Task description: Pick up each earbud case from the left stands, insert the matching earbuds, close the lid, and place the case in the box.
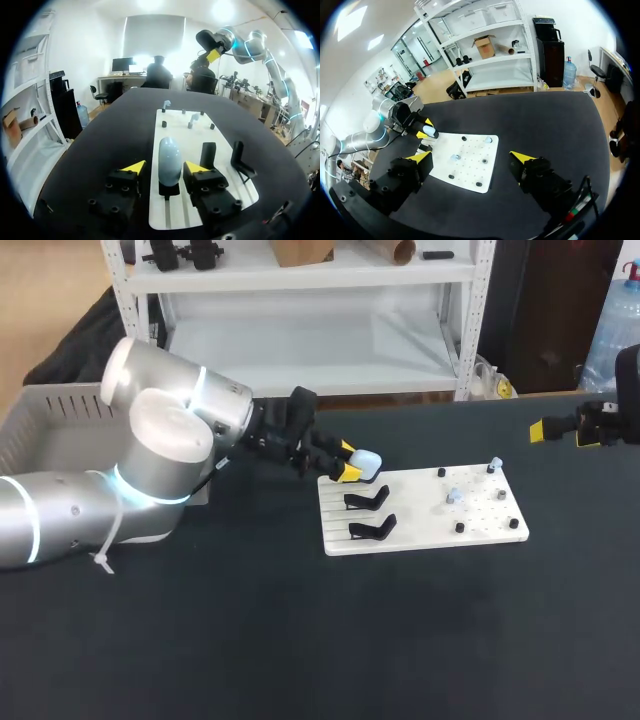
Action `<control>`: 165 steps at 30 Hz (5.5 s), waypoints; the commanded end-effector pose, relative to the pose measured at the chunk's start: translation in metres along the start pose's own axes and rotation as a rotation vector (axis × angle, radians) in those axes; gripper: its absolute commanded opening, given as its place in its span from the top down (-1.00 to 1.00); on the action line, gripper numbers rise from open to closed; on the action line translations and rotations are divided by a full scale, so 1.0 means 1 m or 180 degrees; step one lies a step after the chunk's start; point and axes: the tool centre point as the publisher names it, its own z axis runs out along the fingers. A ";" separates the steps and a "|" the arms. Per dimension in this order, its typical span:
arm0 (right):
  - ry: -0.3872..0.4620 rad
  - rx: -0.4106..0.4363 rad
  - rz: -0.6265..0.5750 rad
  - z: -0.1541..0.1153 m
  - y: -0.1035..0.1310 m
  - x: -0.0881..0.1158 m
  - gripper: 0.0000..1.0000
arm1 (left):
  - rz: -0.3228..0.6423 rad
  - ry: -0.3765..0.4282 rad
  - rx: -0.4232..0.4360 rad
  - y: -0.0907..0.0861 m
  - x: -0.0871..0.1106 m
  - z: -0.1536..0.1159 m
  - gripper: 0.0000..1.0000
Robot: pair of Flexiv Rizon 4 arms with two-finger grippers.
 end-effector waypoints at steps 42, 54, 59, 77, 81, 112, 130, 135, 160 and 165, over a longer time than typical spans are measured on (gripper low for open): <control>0.0002 -0.0002 -0.0002 0.000 -0.001 0.000 -1.00 | 0.0064 -0.0825 -0.0180 -0.048 -0.054 -0.052 1.00; 0.0002 -0.0002 -0.0002 0.000 -0.001 0.000 -1.00 | 0.0132 -0.1343 -0.0324 -0.077 -0.088 -0.072 1.00; 0.0002 -0.0002 -0.0002 0.000 -0.001 0.000 -1.00 | 0.0132 -0.1343 -0.0324 -0.077 -0.088 -0.072 1.00; 0.0002 -0.0002 -0.0002 0.000 -0.001 0.000 -1.00 | 0.0132 -0.1343 -0.0324 -0.077 -0.088 -0.072 1.00; -0.0004 -0.0057 -0.0064 0.001 0.005 0.001 -1.00 | 0.0121 -0.1361 -0.0298 -0.081 -0.087 -0.071 1.00; 0.0316 -0.0213 -0.0595 -0.009 0.136 0.070 -1.00 | 0.0300 -0.1430 0.0347 -0.101 -0.094 -0.034 1.00; 0.0477 -0.0008 -0.0681 0.019 0.176 0.060 -1.00 | 0.0263 -0.1414 0.0263 -0.105 -0.086 -0.030 1.00; 0.0571 0.0020 -0.0658 0.032 0.177 0.057 -1.00 | 0.0272 -0.1423 0.0265 -0.106 -0.086 -0.028 1.00; 0.0665 0.0279 -0.0744 0.085 0.182 0.035 -1.00 | 0.0280 -0.1460 0.0260 -0.106 -0.086 -0.028 1.00; 0.0684 0.0309 -0.0740 0.093 0.180 0.034 -1.00 | 0.0280 -0.1460 0.0260 -0.106 -0.086 -0.028 1.00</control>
